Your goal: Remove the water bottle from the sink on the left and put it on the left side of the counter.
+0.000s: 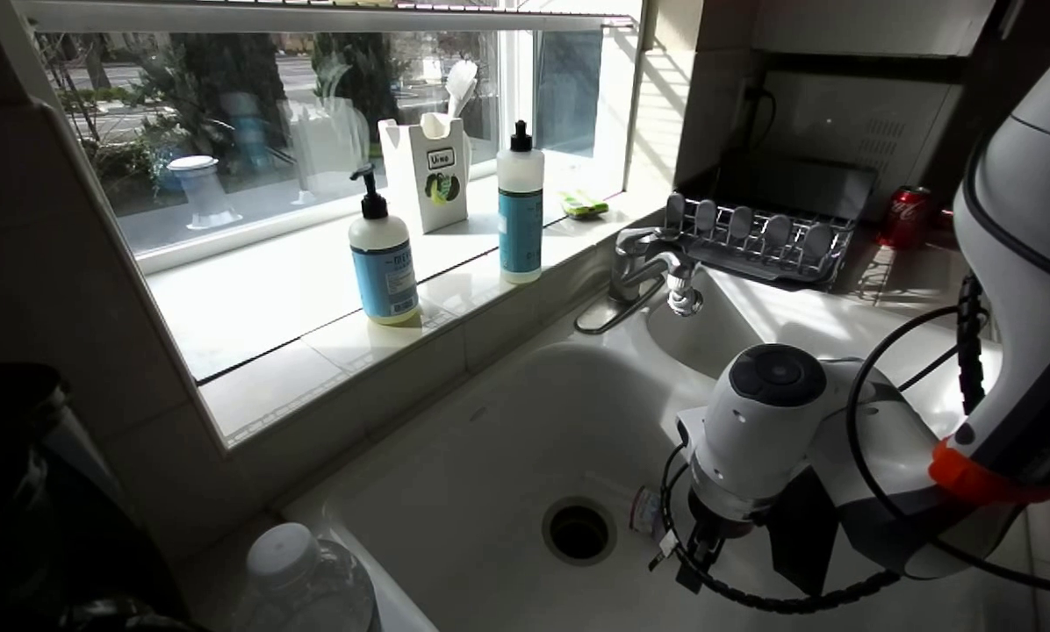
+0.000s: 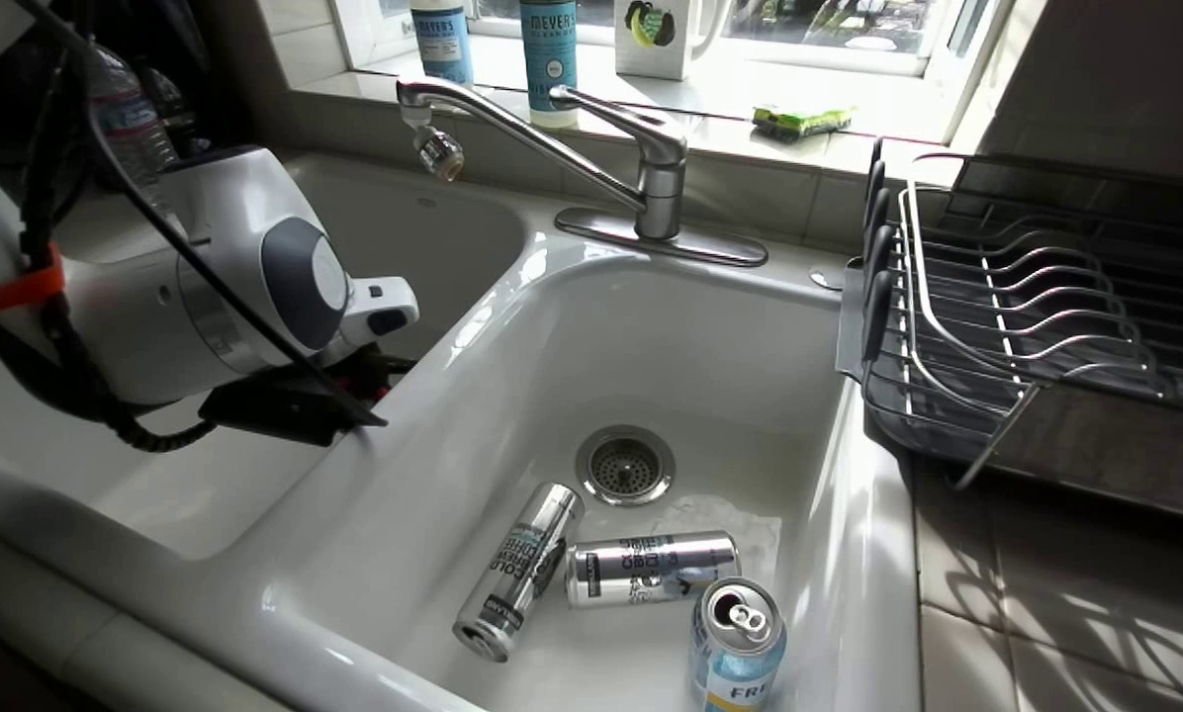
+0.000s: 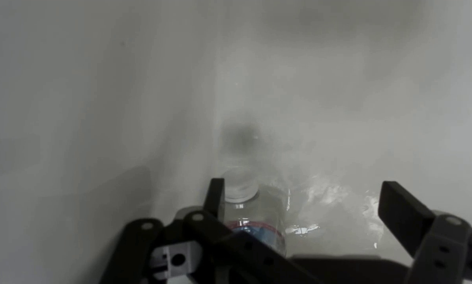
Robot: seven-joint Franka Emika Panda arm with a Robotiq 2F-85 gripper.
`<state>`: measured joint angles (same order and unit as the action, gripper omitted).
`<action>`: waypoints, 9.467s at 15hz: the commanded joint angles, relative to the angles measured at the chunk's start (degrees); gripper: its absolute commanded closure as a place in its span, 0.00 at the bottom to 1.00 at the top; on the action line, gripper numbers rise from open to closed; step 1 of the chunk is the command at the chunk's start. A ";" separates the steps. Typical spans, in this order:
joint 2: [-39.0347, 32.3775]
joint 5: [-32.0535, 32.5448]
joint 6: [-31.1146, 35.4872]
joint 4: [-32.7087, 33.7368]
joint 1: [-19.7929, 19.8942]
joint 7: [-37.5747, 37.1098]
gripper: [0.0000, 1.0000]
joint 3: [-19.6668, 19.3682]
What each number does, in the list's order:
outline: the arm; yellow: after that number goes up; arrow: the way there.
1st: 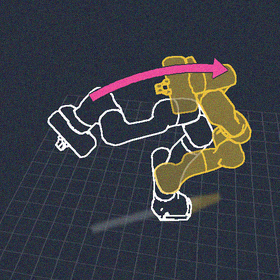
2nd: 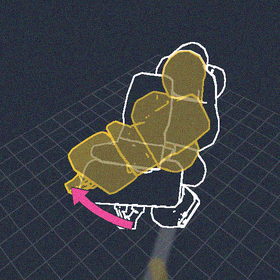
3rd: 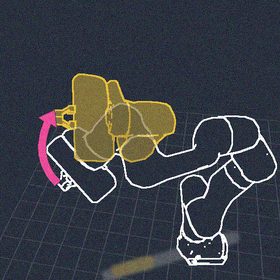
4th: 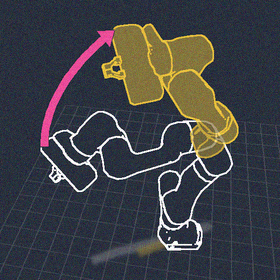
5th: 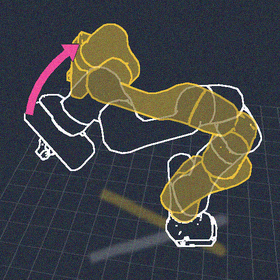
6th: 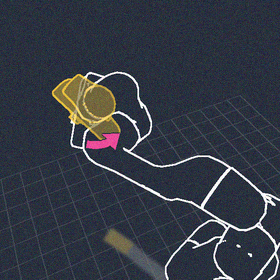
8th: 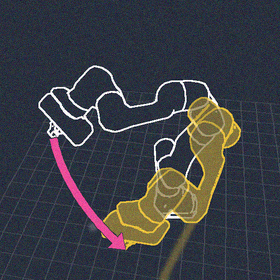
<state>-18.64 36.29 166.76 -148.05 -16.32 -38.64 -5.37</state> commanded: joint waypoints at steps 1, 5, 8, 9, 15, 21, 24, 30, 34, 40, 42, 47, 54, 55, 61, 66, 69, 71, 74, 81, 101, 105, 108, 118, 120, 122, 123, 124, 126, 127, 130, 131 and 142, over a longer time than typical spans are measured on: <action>-5.29 3.58 3.53 1.98 -0.20 -1.66 0.00 -3.85; -7.43 5.36 3.52 3.60 -1.80 -4.90 0.02 -5.86; -9.62 5.59 4.17 4.79 -2.13 -6.14 0.11 -6.43; -10.09 5.34 4.23 5.01 -2.03 -6.13 0.12 -6.27; -10.79 5.05 4.08 5.80 -1.93 -7.16 0.05 -6.59; -13.11 6.01 5.81 7.08 -3.59 -9.28 0.19 -7.98; -13.82 5.74 6.14 7.48 -3.59 -9.69 0.37 -8.35; -12.81 6.05 5.22 7.66 -4.95 -12.51 0.83 -9.80; -9.94 4.40 3.38 6.18 -3.60 -11.91 1.00 -7.81; -5.48 2.50 0.24 3.48 -0.35 -9.23 0.98 -3.14; -3.14 -0.66 -3.27 1.79 3.42 -5.00 0.98 2.00; 4.10 -17.03 -11.77 -1.52 9.22 12.80 0.98 12.47; 13.03 -37.73 -28.81 1.58 7.88 31.80 0.98 16.50; 14.30 -37.69 -32.62 2.50 7.35 32.35 0.98 16.58; 19.23 -35.52 -48.32 8.43 4.77 35.55 0.98 17.98; 17.81 -35.57 -45.30 7.82 5.28 33.89 0.90 17.10; 17.59 -34.58 -46.11 8.72 4.74 34.80 0.98 17.59; 17.38 -32.31 -49.79 11.62 3.16 37.76 0.98 19.12; 17.30 -31.87 -54.42 15.27 1.17 42.48 0.98 21.06; 18.21 -27.24 -66.41 20.26 -0.98 52.05 0.98 22.93; 23.10 -14.31 -63.12 23.09 -3.61 71.42 0.98 24.85; 23.44 -20.59 -63.36 22.76 -3.34 67.41 0.98 24.35; 22.15 -26.07 -56.46 22.53 -2.60 63.86 0.98 23.41; 24.12 -36.83 -43.47 16.68 -2.30 69.00 0.98 22.40; 24.68 -38.79 -44.02 16.19 -2.44 71.32 0.98 22.27; 24.10 -40.59 -44.71 16.57 -2.66 73.88 0.98 22.26; 23.74 -41.57 -44.85 16.71 -2.75 75.45 0.98 22.29; 23.43 -42.46 -44.74 16.40 -2.91 77.07 0.98 22.41; 22.77 -44.47 -43.99 16.00 -3.17 79.99 0.98 22.58; 22.51 -45.51 -43.82 15.82 -3.26 81.42 0.98 22.66; 21.63 -49.14 -43.46 15.80 -3.99 85.55 0.98 23.46; 21.46 -50.08 -43.53 15.80 -4.20 86.87 0.98 23.68; 18.49 -59.40 -39.50 15.63 -4.59 96.48 0.29 25.07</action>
<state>0.44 -19.73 125.09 -131.56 -21.12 54.87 19.44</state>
